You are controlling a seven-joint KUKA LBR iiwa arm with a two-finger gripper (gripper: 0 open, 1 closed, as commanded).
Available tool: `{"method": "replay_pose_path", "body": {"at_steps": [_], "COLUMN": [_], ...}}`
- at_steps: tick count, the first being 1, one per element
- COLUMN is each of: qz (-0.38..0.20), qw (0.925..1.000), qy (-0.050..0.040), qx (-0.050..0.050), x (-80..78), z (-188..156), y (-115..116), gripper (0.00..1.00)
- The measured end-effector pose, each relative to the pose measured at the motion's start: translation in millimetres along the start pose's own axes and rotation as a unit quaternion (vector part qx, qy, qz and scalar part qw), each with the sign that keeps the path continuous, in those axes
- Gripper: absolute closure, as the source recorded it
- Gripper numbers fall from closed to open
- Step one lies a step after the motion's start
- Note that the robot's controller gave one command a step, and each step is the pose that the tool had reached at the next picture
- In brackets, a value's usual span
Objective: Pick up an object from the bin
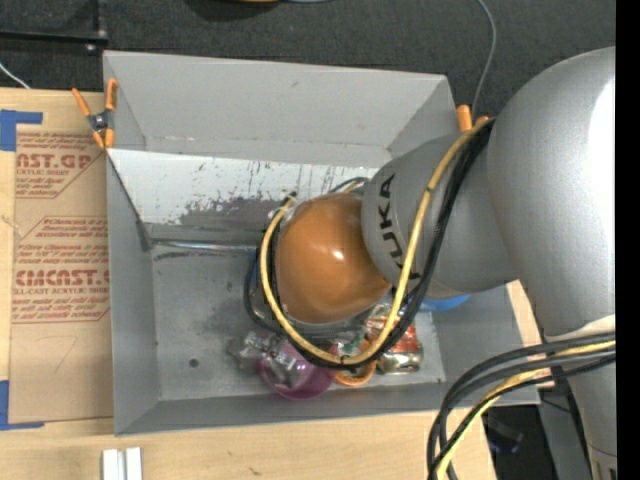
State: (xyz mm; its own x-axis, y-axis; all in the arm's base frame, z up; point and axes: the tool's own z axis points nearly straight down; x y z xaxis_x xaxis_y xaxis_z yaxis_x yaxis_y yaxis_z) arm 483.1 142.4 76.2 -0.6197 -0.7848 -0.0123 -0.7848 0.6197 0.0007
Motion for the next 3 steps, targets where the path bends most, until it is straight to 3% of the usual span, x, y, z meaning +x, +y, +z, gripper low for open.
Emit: {"method": "replay_pose_path", "body": {"at_steps": [1,3], "qz": [0.0,0.0], "qw": [1.0,1.0], "qy": [0.0024,-0.0011], "qx": [-0.002,0.0], "x": [1.0,-1.1], "z": [-16.6,-42.3], "y": [1.5,0.4], "gripper": [1.0,1.0]}}
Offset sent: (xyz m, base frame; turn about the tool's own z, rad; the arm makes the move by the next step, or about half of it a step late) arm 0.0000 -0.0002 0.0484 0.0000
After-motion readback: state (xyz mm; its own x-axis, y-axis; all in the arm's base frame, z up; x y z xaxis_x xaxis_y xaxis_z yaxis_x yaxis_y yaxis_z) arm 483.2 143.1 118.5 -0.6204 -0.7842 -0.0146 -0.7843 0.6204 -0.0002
